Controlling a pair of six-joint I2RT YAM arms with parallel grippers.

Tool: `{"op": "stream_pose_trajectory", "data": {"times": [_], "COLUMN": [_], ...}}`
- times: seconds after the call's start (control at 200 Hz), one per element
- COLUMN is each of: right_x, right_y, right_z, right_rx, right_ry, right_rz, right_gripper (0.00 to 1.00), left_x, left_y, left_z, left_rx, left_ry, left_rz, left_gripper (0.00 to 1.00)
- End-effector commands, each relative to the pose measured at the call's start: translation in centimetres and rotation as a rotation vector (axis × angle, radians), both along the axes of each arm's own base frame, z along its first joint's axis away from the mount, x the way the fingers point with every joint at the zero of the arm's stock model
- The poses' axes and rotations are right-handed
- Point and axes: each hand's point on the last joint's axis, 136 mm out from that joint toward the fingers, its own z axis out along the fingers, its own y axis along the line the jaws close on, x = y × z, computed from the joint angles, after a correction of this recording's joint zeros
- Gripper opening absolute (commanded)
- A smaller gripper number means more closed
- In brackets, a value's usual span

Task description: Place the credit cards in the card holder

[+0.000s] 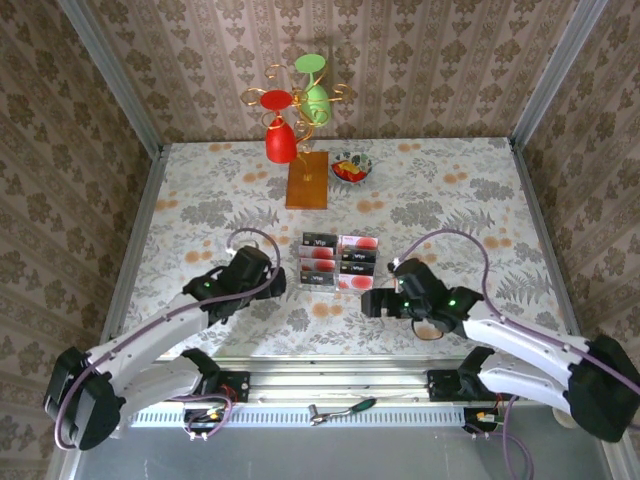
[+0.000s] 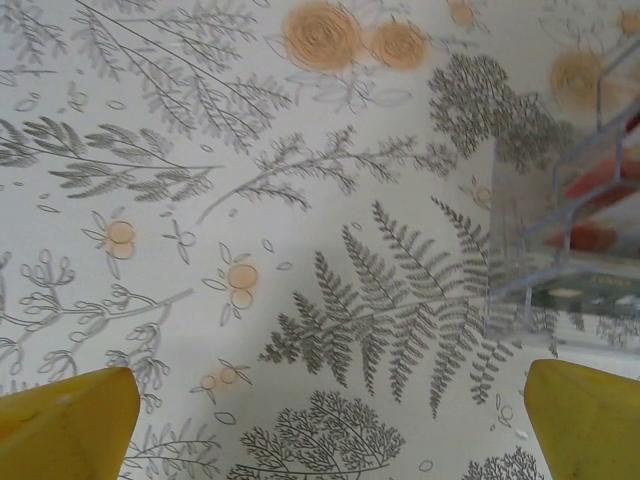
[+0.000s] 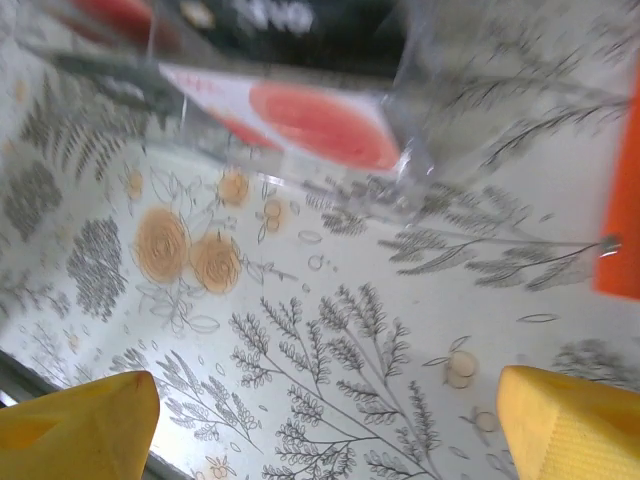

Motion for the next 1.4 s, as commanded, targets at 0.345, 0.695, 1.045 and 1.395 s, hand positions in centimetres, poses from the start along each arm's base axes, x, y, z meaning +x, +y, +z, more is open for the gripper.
{"op": "stream_pose_trajectory", "data": {"times": [0.345,0.695,1.045,1.395], "right_x": [2.9,3.4,4.3,6.2], "right_y": [5.9,6.6,6.8,5.8], "right_z": [-0.1,-0.7,-1.5,-1.4], "right_rx": [0.012,0.013,-0.018,-0.02], "right_ry": [-0.023,-0.024,-0.019,-0.029], "right_rz": [0.016,0.019,0.017,-0.036], "right_gripper": [0.84,0.84,0.85,0.85], "left_x": [0.6,-0.3,0.8,3.0], "left_y": [-1.5,-2.6,-3.1,-3.9], "left_z": [-3.6,-5.2,-6.1,-6.4], "left_rx": [0.112,0.135,0.199,0.24], "left_ry": [0.017,0.038,0.039,0.025], "left_rz": [-0.044,-0.084,-0.085,-0.094], "left_gripper": [1.0,1.0,1.0,1.0]}}
